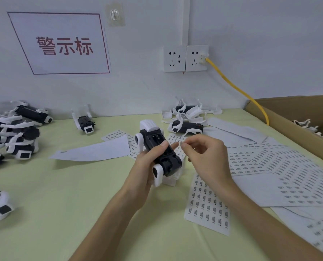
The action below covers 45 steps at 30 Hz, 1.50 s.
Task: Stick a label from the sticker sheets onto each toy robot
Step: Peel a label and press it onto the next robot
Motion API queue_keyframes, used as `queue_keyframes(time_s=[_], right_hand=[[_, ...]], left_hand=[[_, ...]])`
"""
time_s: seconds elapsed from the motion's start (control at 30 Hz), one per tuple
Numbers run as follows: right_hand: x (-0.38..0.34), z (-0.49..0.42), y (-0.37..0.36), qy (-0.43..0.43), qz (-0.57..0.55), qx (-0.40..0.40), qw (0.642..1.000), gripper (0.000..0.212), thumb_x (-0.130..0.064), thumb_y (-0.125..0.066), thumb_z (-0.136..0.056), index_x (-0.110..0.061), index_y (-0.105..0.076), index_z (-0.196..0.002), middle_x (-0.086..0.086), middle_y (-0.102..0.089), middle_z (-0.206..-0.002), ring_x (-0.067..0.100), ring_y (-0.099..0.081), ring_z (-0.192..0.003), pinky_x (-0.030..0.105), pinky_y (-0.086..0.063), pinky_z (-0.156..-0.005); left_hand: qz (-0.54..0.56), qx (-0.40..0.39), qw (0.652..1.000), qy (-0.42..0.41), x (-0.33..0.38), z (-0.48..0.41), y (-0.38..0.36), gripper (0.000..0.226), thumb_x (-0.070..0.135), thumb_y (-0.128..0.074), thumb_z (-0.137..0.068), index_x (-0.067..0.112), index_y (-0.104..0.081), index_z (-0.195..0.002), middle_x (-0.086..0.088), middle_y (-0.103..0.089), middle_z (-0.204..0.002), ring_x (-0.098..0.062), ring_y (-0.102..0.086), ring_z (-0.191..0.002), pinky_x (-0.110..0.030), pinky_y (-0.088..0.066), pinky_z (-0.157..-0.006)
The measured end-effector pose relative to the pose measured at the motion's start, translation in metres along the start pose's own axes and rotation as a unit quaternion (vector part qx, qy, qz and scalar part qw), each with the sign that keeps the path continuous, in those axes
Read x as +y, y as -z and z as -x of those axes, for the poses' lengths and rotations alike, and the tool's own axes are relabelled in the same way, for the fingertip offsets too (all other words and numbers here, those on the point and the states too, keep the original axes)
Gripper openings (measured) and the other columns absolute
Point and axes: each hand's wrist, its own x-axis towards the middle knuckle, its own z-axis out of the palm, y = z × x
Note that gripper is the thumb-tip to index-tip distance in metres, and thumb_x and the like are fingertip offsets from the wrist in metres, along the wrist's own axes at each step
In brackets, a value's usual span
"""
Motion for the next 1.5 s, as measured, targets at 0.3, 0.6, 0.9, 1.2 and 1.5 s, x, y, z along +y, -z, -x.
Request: queue_keyframes(time_s=[0.3,0.6,0.9,1.2,1.5], right_hand=[[-0.010,-0.010,0.013,-0.185,-0.310,-0.111,0.926,0.017,-0.025,-0.066,-0.093,-0.020,-0.082,-0.098,0.006,-0.063,-0.064,0.015,-0.041,-0.053,0.025,-0.041,-0.063],[-0.023,0.003,0.008,-0.266,-0.506,-0.241,0.785,0.045,-0.025,-0.059,-0.079,-0.018,-0.075,-0.121,-0.001,-0.030,-0.045,0.014,-0.024,-0.046,0.025,-0.029,-0.046],[-0.024,0.034,-0.018,-0.273,-0.531,-0.371,0.711,0.054,-0.018,-0.054,-0.078,-0.021,-0.070,-0.129,-0.001,-0.037,-0.042,0.010,-0.024,-0.043,0.025,-0.023,-0.045],[-0.022,0.035,-0.021,-0.284,-0.543,-0.365,0.701,0.055,-0.020,-0.055,-0.077,-0.022,-0.070,-0.130,0.000,-0.035,-0.045,0.014,-0.019,-0.048,0.027,-0.022,-0.047],[-0.021,0.035,-0.020,-0.298,-0.578,-0.338,0.681,0.053,-0.021,-0.052,-0.081,-0.024,-0.069,-0.131,0.001,-0.034,-0.049,0.015,-0.016,-0.051,0.027,-0.022,-0.048]], left_hand=[[0.106,0.213,0.971,0.006,0.004,-0.009,0.006,0.040,0.065,-0.056,-0.094,0.030,-0.067,-0.111,0.010,-0.077,-0.086,-0.008,-0.071,-0.076,-0.021,-0.046,-0.060],[0.261,0.201,0.944,0.002,0.007,-0.005,0.003,0.043,0.046,-0.043,-0.108,0.014,-0.070,-0.101,-0.004,-0.074,-0.095,-0.016,-0.071,-0.079,-0.024,-0.055,-0.061],[0.302,0.181,0.936,0.000,0.002,-0.002,0.001,0.024,0.040,-0.070,-0.090,0.021,-0.070,-0.105,0.003,-0.075,-0.096,-0.018,-0.069,-0.105,-0.035,-0.053,-0.094],[0.294,0.125,0.947,-0.030,0.006,0.003,-0.004,0.017,0.035,-0.076,-0.081,0.024,-0.078,-0.069,0.007,-0.074,-0.081,-0.011,-0.073,-0.084,-0.026,-0.060,-0.072],[0.302,0.123,0.945,-0.028,0.009,0.006,-0.011,0.018,0.037,-0.076,-0.081,0.020,-0.072,-0.085,0.008,-0.071,-0.093,-0.018,-0.065,-0.106,-0.041,-0.041,-0.117]])
